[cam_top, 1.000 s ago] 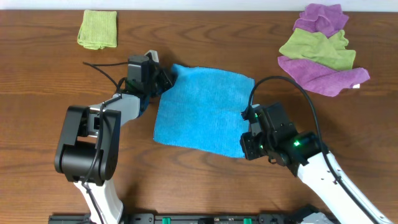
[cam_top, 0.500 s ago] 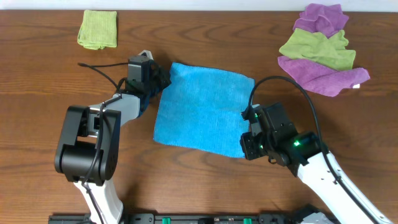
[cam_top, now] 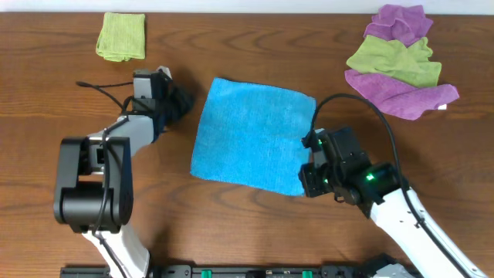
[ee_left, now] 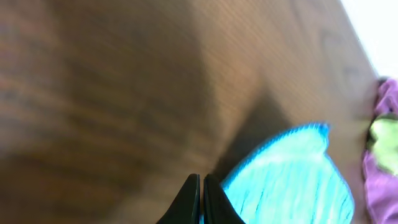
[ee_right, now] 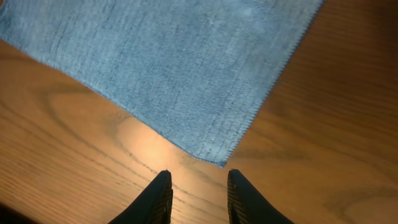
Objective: Fold the cloth
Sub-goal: 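Move both grippers to the blue cloth's bottom-left and bottom-right corners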
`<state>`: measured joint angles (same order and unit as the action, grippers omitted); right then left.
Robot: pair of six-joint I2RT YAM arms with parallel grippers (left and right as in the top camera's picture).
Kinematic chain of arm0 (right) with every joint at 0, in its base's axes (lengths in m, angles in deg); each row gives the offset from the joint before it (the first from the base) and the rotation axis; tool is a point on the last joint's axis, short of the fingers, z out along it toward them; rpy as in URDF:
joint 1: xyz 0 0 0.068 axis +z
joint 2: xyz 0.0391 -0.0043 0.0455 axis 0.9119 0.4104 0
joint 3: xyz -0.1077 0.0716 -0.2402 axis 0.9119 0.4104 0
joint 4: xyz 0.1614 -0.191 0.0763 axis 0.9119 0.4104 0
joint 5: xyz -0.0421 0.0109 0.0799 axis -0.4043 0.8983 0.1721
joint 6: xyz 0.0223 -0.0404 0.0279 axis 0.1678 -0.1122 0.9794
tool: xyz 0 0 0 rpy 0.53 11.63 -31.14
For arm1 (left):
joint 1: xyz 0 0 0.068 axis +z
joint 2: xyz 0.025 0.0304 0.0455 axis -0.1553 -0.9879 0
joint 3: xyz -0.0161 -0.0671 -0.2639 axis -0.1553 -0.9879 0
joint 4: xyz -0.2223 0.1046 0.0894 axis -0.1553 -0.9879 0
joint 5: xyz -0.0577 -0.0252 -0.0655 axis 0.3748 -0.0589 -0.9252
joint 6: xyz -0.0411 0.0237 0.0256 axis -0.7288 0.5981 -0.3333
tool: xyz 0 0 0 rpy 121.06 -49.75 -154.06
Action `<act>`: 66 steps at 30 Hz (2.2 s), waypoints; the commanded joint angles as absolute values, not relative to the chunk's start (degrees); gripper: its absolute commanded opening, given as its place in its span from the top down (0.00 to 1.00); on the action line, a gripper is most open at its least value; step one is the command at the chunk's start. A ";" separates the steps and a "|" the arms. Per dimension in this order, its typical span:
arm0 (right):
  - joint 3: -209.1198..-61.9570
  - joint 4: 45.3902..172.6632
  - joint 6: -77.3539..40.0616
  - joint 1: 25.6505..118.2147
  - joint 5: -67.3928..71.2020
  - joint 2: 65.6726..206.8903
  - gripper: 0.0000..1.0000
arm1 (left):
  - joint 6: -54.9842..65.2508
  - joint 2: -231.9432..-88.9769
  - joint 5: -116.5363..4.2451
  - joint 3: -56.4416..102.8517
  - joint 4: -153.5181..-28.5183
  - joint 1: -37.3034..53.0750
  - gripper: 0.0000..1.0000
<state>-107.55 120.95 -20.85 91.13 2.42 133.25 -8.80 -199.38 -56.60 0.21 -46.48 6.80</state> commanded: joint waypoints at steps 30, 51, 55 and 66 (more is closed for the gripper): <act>-82.39 105.08 -36.22 61.82 46.39 131.72 0.67 | 18.06 -168.84 -54.07 -5.41 -100.56 6.72 0.55; -82.00 104.64 -29.71 62.00 32.54 131.79 0.59 | 15.85 -173.91 -60.65 -14.67 -87.69 6.65 0.43; -82.00 103.46 -27.26 63.16 30.46 131.79 0.58 | 15.85 -176.86 -61.65 -14.67 -86.48 6.65 0.43; -82.00 98.46 -19.83 68.18 23.93 133.43 0.53 | 15.13 -180.89 -63.16 -14.67 -82.83 6.65 0.43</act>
<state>-82.15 98.85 -22.58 66.92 26.55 132.47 15.68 -179.33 -61.59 -14.32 -83.20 6.59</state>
